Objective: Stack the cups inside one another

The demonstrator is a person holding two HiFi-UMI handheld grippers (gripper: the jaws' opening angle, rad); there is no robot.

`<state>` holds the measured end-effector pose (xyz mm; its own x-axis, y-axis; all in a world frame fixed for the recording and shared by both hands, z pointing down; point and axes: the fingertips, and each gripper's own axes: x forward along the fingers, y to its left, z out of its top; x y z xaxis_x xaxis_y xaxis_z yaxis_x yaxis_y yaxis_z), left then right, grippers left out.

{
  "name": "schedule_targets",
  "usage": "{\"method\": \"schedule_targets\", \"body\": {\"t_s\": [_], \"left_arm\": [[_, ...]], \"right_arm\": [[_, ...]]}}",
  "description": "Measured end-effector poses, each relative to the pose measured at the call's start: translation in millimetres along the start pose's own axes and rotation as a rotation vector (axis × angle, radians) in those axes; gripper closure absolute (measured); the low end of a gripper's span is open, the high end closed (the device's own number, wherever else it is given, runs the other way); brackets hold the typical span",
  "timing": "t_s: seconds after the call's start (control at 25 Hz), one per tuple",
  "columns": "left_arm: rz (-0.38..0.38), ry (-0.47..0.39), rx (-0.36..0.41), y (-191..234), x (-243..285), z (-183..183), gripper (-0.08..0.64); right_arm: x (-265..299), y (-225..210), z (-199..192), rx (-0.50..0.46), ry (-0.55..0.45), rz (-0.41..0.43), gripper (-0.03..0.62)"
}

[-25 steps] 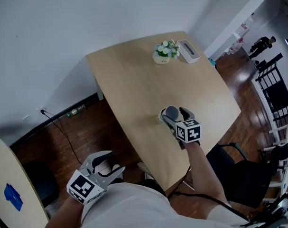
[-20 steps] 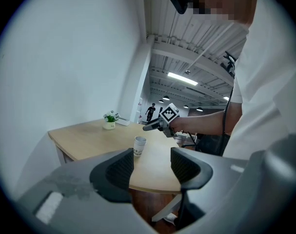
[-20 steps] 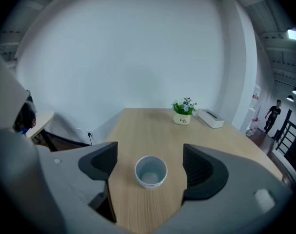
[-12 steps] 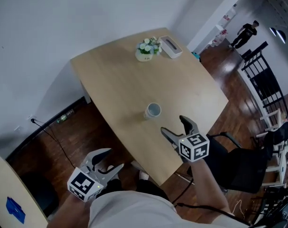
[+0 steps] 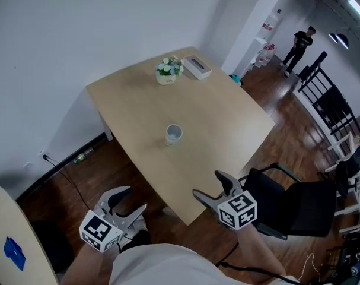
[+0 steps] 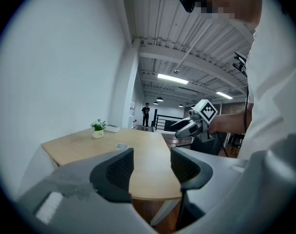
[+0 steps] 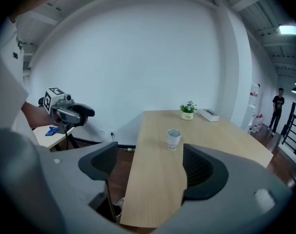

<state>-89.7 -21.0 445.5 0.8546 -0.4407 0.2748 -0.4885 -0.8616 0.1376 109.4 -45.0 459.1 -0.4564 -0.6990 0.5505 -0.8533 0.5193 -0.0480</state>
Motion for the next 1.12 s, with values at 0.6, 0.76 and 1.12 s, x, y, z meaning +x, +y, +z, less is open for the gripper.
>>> {"method": "schedule_targets", "body": {"t_s": [0.6,0.76,1.12], "left_arm": [[0.113,0.021,-0.035,-177.8,-44.8,-43.1,0.307],[0.096,0.010,-0.005,-181.7,-46.2,-31.3,0.308],[0.065,0.010,0.043,-175.2,-55.0,-10.5,0.307]], "right_arm": [[-154.7,77.8,-107.2,-0.033,-0.026,0.114,0.178],[-167.1,83.4,-105.1,-0.036,-0.042,0.099,0.178],[-162.0,100.1,-83.4,-0.030,-0.077,0.091,0.178]]}}
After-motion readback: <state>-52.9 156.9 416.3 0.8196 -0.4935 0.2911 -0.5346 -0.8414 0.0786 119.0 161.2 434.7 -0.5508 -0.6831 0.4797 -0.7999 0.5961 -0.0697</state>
